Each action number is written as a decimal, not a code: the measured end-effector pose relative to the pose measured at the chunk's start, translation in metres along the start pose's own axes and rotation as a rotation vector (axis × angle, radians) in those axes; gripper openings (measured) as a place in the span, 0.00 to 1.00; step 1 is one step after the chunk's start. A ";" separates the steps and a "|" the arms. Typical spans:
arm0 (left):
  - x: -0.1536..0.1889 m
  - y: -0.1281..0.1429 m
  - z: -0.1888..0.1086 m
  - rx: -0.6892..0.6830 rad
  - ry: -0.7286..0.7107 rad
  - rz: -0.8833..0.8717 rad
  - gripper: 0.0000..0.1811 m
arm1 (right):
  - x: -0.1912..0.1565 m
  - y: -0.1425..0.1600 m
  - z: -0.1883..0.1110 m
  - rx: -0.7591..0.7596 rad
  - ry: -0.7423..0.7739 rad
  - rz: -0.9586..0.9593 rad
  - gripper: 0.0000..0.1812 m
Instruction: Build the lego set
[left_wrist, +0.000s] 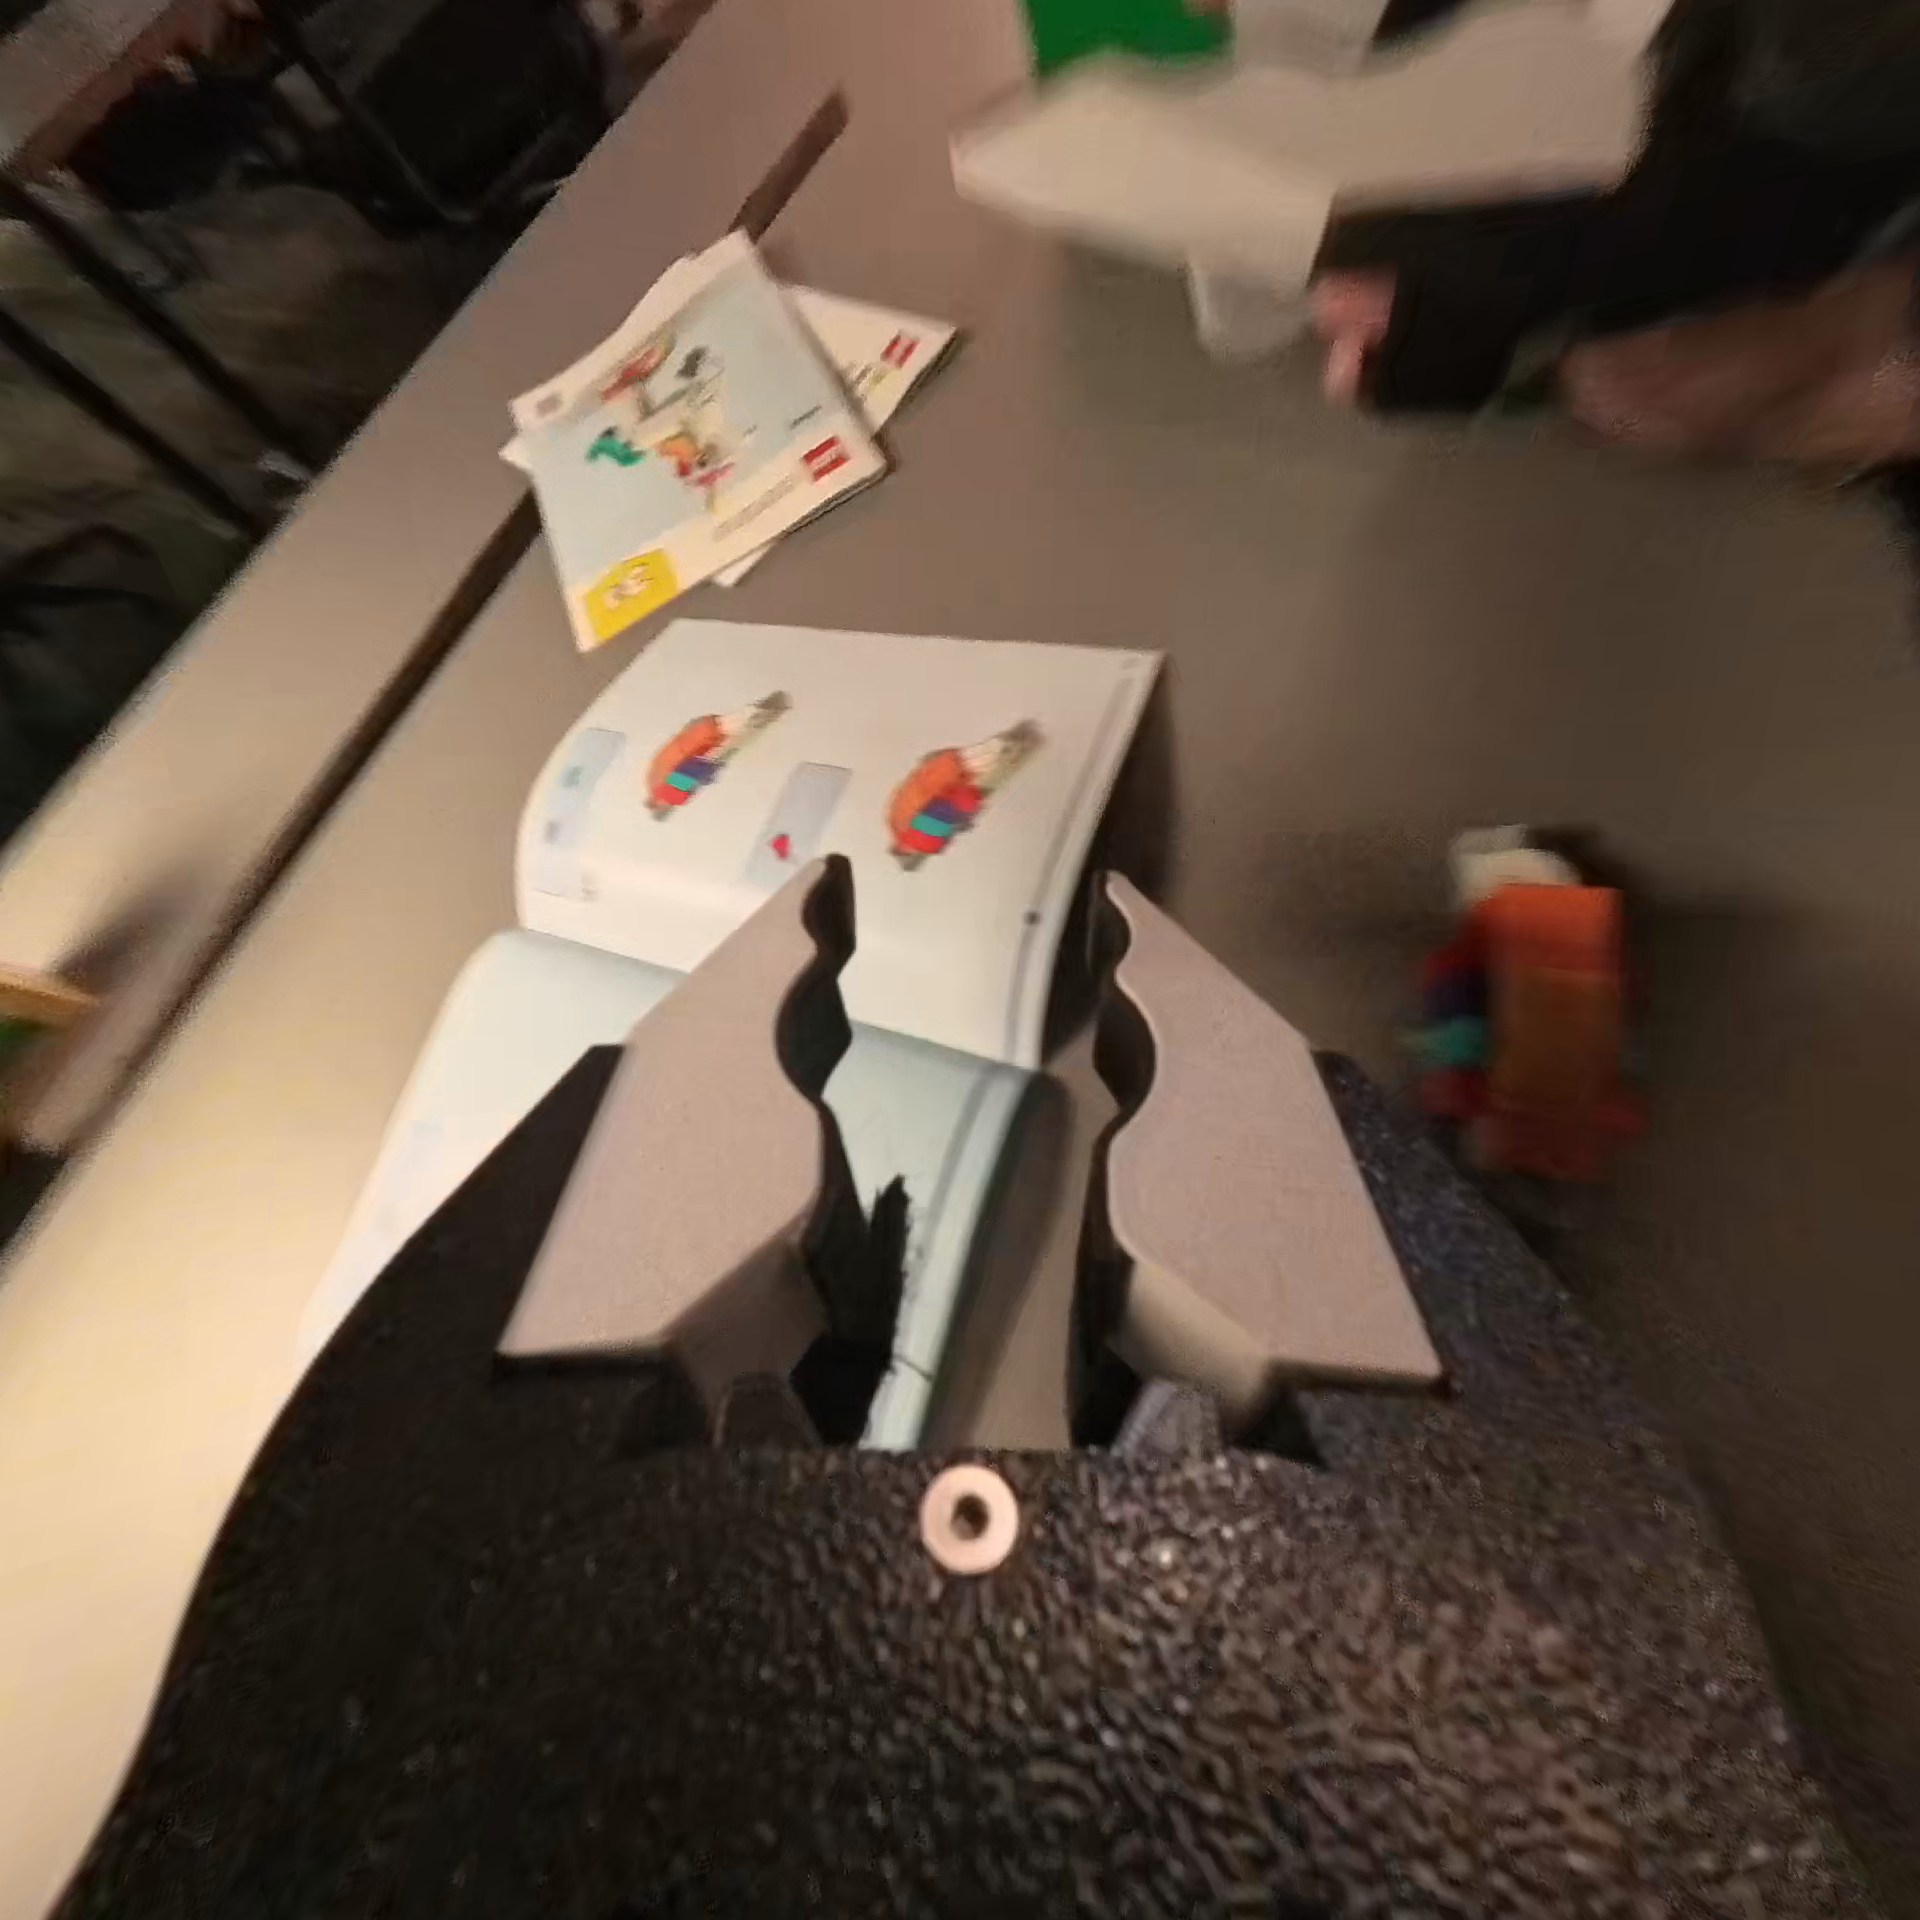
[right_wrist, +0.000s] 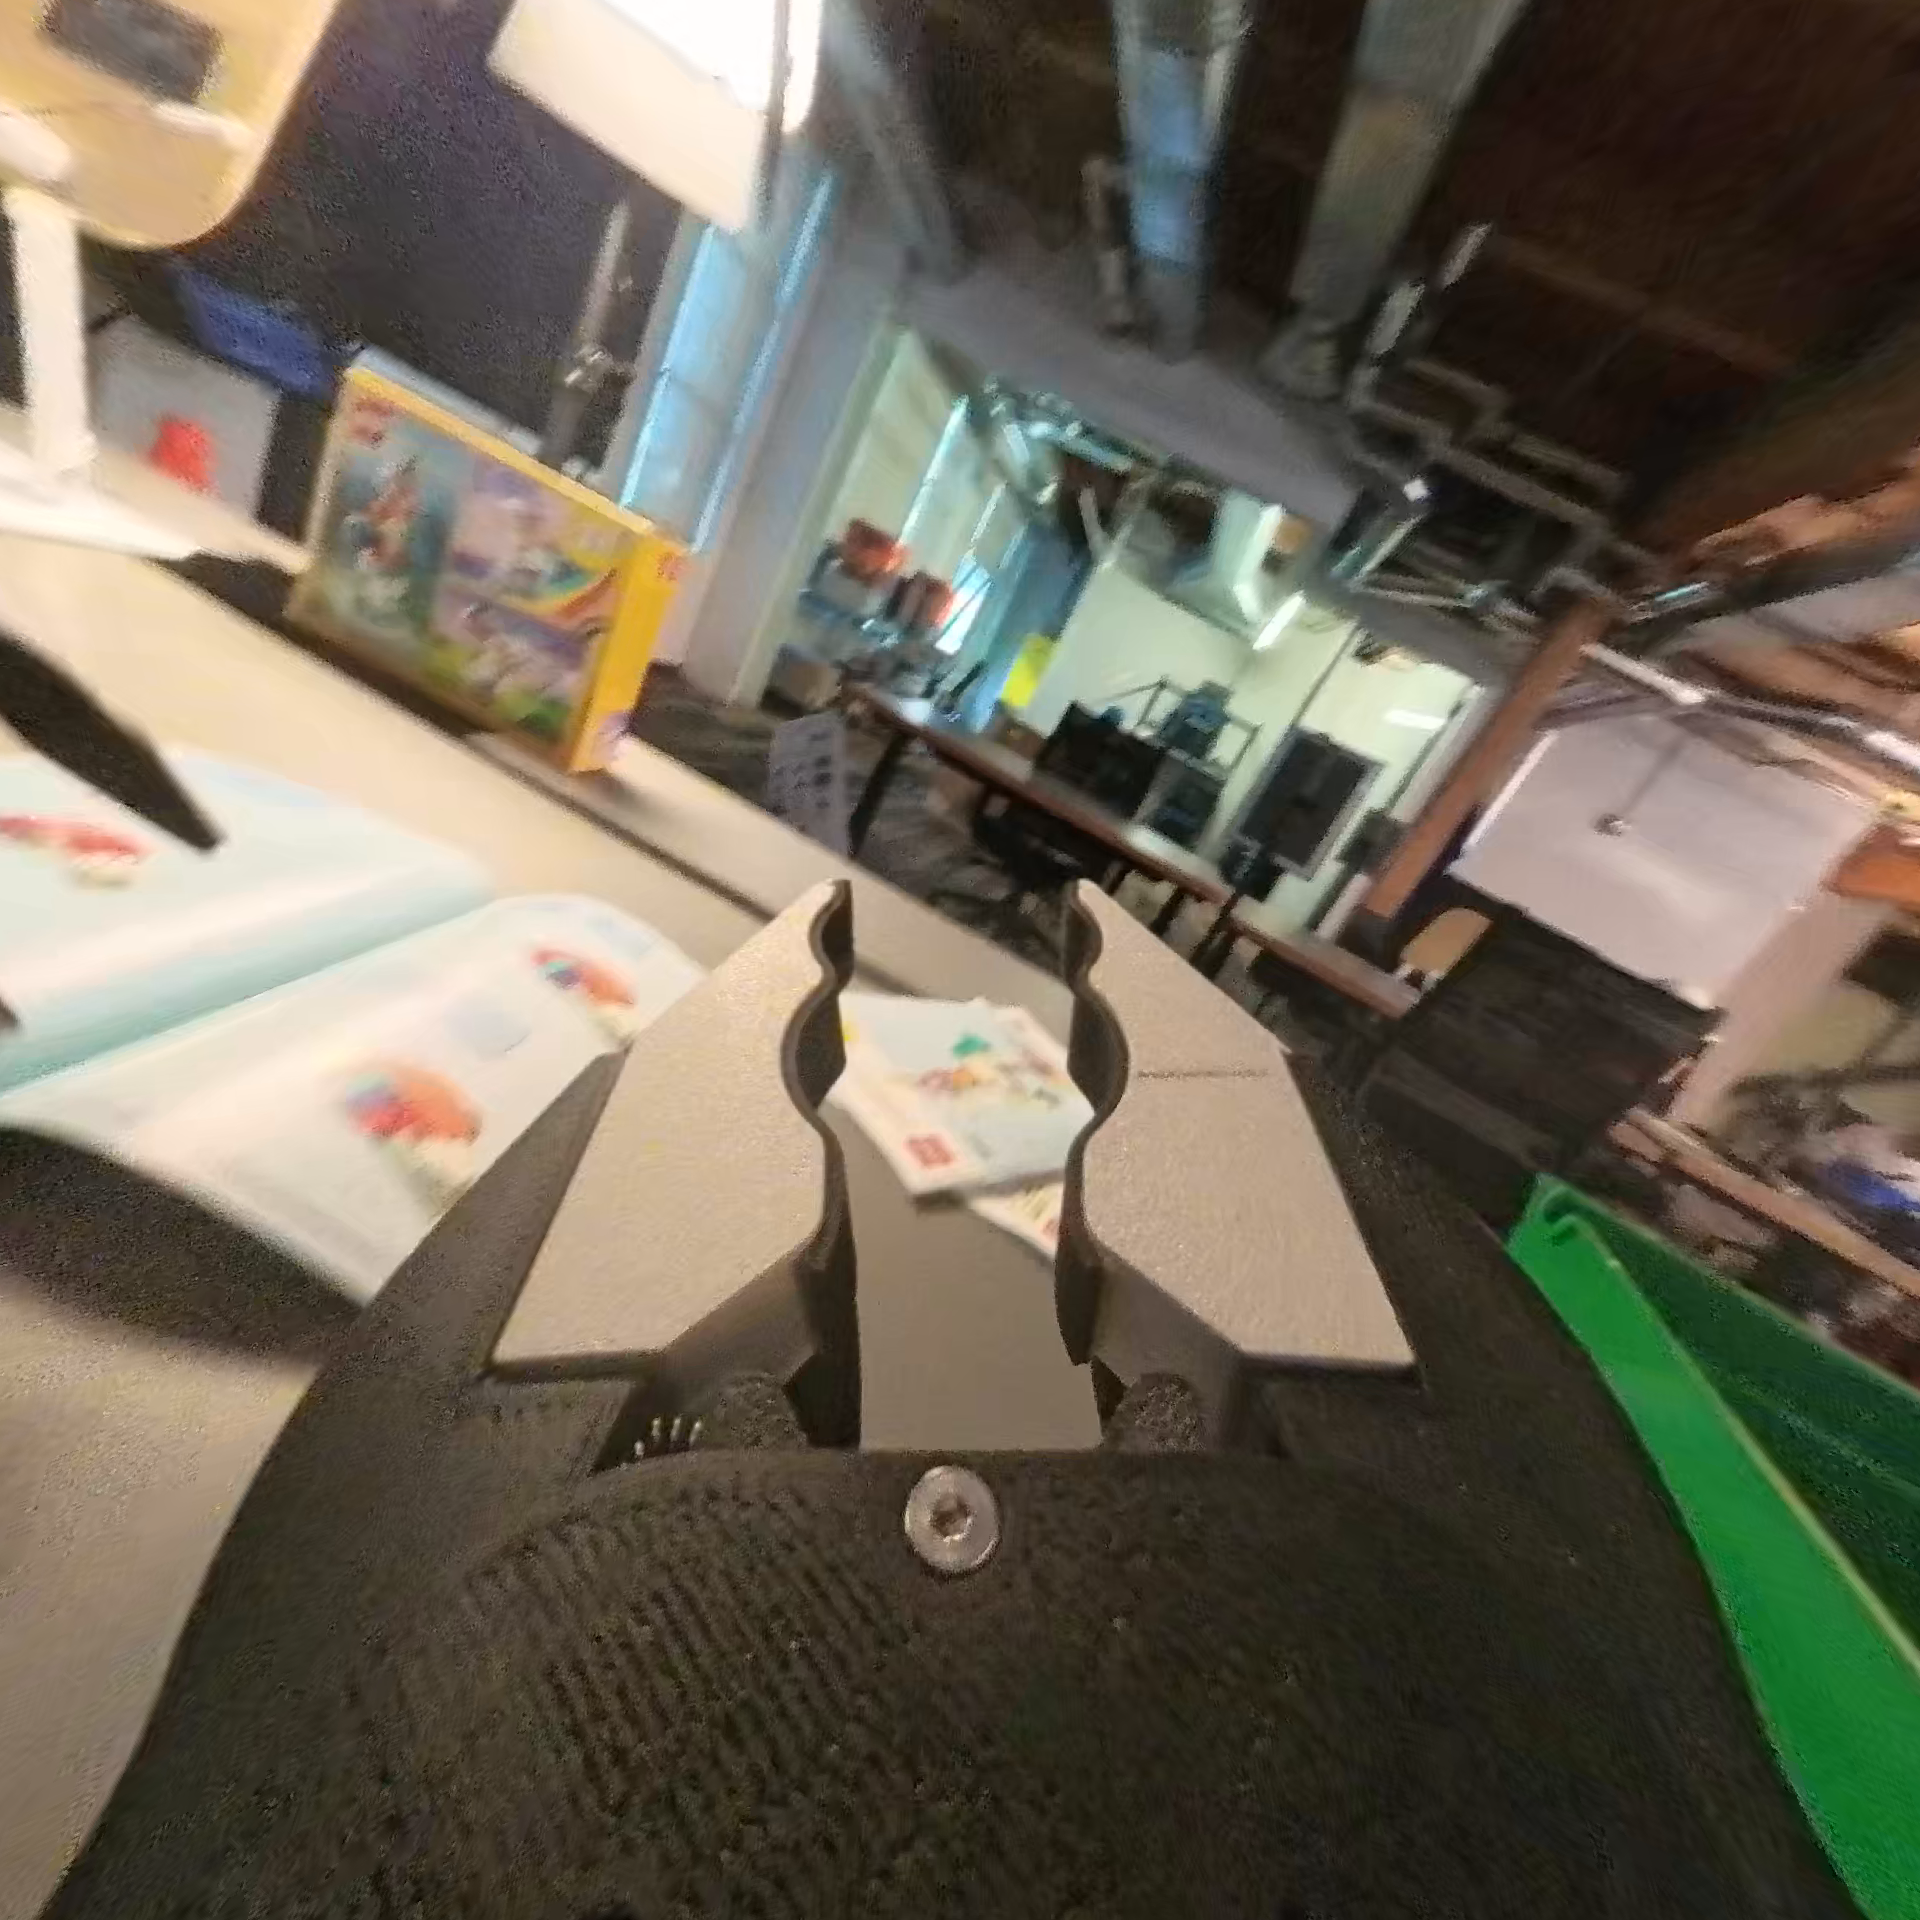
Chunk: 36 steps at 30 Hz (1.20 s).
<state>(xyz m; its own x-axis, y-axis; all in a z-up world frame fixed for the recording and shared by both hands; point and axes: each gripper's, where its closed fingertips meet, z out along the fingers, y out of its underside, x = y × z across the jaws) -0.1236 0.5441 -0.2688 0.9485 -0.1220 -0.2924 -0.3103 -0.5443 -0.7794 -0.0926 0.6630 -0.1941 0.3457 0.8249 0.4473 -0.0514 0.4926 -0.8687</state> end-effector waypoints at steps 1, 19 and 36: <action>-0.004 0.001 0.011 -0.041 -0.032 0.068 0.23 | 0.006 -0.003 0.004 0.027 0.025 -0.005 0.19; 0.021 0.004 0.071 -0.296 0.142 0.272 0.06 | 0.020 0.020 0.030 0.016 -0.035 0.161 0.15; 0.034 -0.014 0.046 0.119 0.499 -0.588 0.00 | 0.007 0.012 0.025 0.053 -0.132 0.213 0.12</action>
<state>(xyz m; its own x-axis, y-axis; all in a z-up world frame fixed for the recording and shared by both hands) -0.0895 0.5857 -0.2929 0.8672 -0.2148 0.4492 0.2749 -0.5456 -0.7917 -0.1141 0.6817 -0.1964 0.1968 0.9390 0.2819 -0.1604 0.3145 -0.9356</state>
